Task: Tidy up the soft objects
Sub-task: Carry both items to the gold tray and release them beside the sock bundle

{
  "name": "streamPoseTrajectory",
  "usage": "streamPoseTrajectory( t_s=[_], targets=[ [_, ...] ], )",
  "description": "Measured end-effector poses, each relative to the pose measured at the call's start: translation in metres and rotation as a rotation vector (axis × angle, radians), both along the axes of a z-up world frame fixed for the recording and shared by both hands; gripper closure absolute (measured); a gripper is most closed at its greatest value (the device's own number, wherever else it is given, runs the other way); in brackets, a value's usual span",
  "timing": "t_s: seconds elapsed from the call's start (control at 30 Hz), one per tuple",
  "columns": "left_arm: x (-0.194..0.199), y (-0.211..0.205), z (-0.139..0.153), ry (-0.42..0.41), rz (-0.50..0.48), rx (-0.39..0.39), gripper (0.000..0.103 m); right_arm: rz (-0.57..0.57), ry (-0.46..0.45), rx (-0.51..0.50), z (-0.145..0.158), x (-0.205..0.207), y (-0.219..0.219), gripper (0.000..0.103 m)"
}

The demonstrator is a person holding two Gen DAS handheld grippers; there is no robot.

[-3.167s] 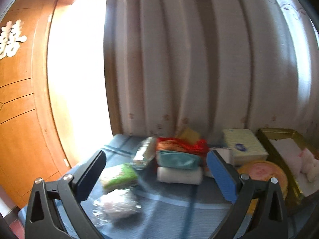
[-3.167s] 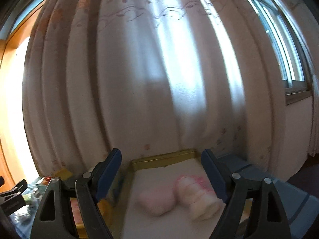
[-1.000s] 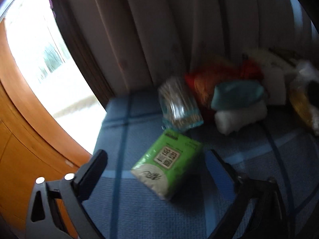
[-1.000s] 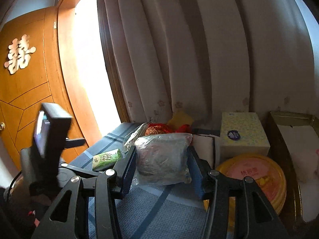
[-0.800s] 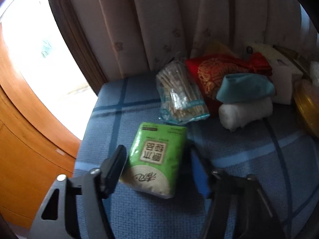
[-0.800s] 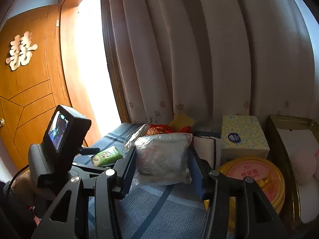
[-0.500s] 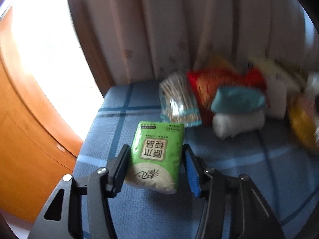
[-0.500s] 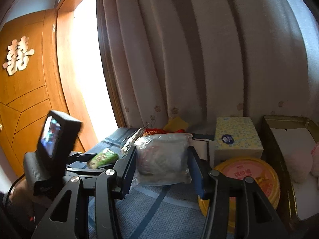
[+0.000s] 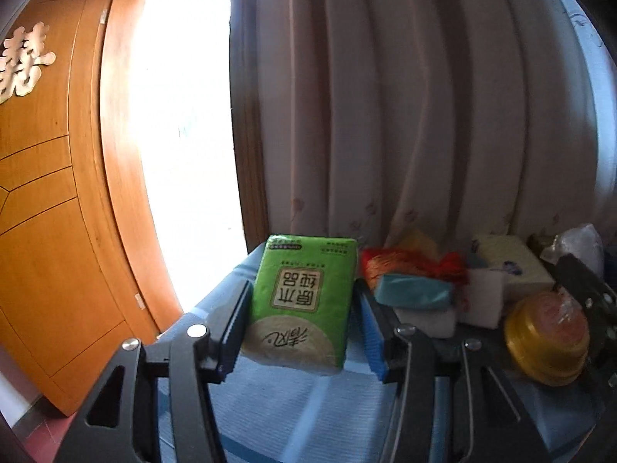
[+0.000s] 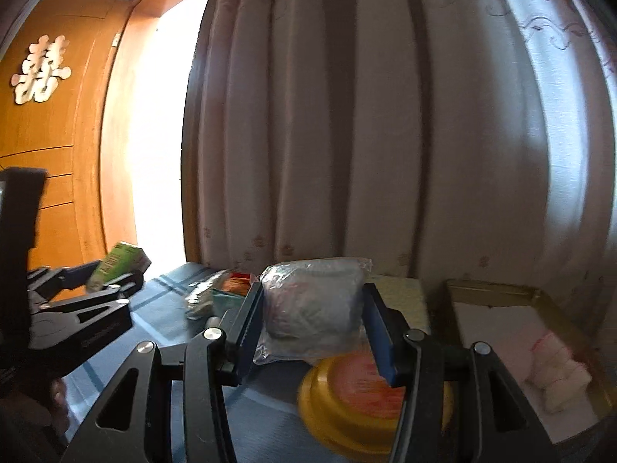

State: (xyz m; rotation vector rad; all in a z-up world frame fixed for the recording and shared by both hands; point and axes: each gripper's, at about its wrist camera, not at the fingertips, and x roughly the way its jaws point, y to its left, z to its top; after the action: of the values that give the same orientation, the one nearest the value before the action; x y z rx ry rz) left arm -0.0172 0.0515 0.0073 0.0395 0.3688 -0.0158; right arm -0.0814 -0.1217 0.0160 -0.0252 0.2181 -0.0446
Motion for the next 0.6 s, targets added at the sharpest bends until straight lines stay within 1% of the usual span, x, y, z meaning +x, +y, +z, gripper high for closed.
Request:
streamPoseTrajectory(
  t_s=[0.2, 0.33, 0.6],
  targets=[
    [-0.009, -0.036, 0.000, -0.013, -0.040, 0.007, 0.051, -0.073, -0.019, -0.017, 0.001, -0.008, -0.032, 0.050],
    [-0.012, -0.060, -0.001, -0.009, -0.060, 0.008, 0.051, -0.100, -0.036, -0.040, 0.001, -0.015, -0.048, 0.050],
    [-0.025, -0.106, 0.001, -0.035, -0.108, 0.016, 0.051, -0.157, -0.047, -0.053, -0.002, -0.027, -0.079, 0.050]
  ],
)
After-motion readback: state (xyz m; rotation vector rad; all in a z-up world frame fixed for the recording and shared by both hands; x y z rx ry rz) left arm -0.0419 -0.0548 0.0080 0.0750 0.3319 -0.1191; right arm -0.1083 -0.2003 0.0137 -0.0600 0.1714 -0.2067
